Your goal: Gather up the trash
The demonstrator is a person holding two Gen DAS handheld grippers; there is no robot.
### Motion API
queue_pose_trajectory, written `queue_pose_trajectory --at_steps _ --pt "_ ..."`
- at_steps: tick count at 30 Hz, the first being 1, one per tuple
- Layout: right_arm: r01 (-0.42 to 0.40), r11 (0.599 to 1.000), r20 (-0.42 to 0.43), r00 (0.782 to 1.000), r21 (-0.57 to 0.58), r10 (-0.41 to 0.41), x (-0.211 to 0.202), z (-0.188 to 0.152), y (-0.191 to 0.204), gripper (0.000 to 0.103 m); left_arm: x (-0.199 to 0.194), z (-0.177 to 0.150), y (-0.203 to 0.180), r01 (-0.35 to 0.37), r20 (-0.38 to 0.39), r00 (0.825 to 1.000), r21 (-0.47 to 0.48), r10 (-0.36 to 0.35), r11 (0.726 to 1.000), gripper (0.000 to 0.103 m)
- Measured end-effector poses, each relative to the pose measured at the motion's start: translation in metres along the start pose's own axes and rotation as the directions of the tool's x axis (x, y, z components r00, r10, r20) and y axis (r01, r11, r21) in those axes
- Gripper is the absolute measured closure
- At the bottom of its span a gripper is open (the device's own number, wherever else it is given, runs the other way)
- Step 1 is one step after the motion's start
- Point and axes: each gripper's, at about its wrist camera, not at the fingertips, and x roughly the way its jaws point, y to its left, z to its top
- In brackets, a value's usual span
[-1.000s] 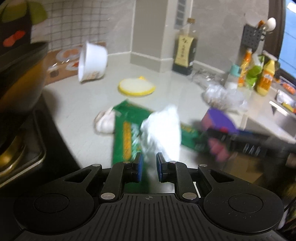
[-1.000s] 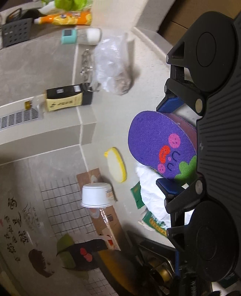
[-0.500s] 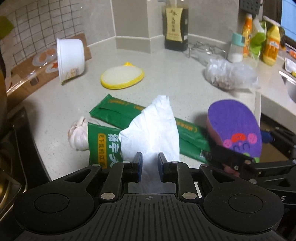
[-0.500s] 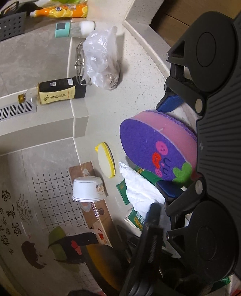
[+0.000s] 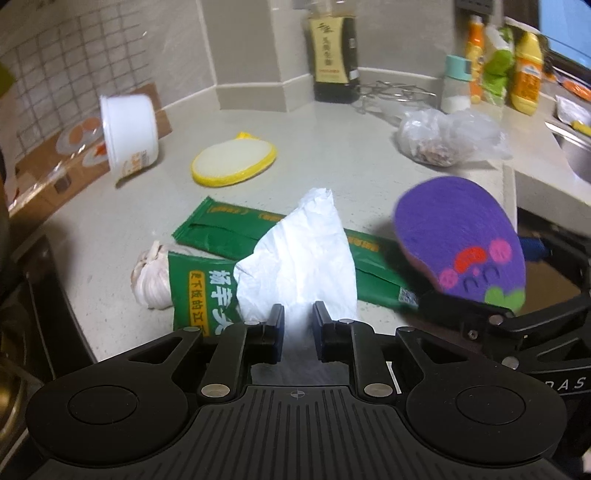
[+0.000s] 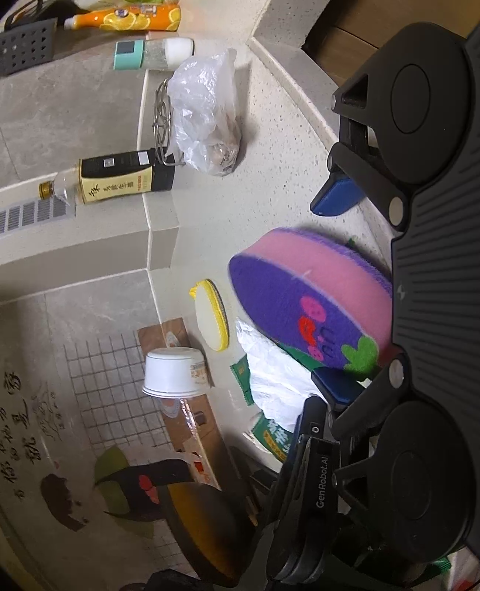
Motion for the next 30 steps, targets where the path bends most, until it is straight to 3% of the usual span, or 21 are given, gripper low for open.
queue_pose_trajectory --at_steps 4,6,10,13,16,20,23,26,30 --pt "-0.039 0.995 -0.08 0.996 -0.088 0.032 0.005 0.006 0.007 0.0 -0.001 -0.002 -0.005 -0.002 0.013 1.0 0.074 0.001 0.997 0.084" --pt "-0.046 0.991 -0.129 0.991 -0.127 0.029 0.008 0.011 0.011 0.0 -0.001 -0.002 -0.007 -0.004 0.012 1.0 0.096 0.002 0.995 0.084" --pt "-0.059 0.996 -0.169 0.985 -0.073 0.045 0.009 0.018 0.006 0.0 -0.001 -0.002 -0.007 -0.012 0.007 1.0 0.066 0.012 0.998 0.085" --pt "-0.073 0.994 -0.198 0.979 -0.079 0.056 0.01 0.022 0.005 0.0 -0.001 -0.002 -0.005 0.017 0.008 1.0 0.065 -0.018 0.998 0.094" --pt "-0.068 0.992 -0.209 0.977 -0.105 0.045 0.008 0.022 0.006 0.004 -0.002 -0.005 0.0 0.037 0.018 0.999 0.046 -0.038 0.998 0.095" --pt "-0.018 0.991 -0.066 0.998 -0.134 0.01 -0.018 0.022 0.004 0.007 -0.018 -0.011 0.006 0.066 0.063 0.996 0.007 -0.067 0.998 0.096" --pt "0.016 0.986 0.021 1.0 -0.168 -0.012 -0.034 0.025 0.006 0.007 -0.041 -0.014 0.014 0.066 0.128 0.99 -0.014 -0.064 0.998 0.096" --pt "0.008 0.982 0.017 1.0 -0.188 -0.005 -0.036 0.027 0.01 0.007 -0.064 -0.016 0.028 0.055 0.173 0.984 -0.053 -0.045 0.997 0.096" --pt "-0.006 0.982 -0.014 1.0 -0.188 0.004 -0.028 0.024 0.017 0.007 -0.074 -0.018 0.047 -0.018 0.12 0.992 -0.15 0.036 0.988 0.093"
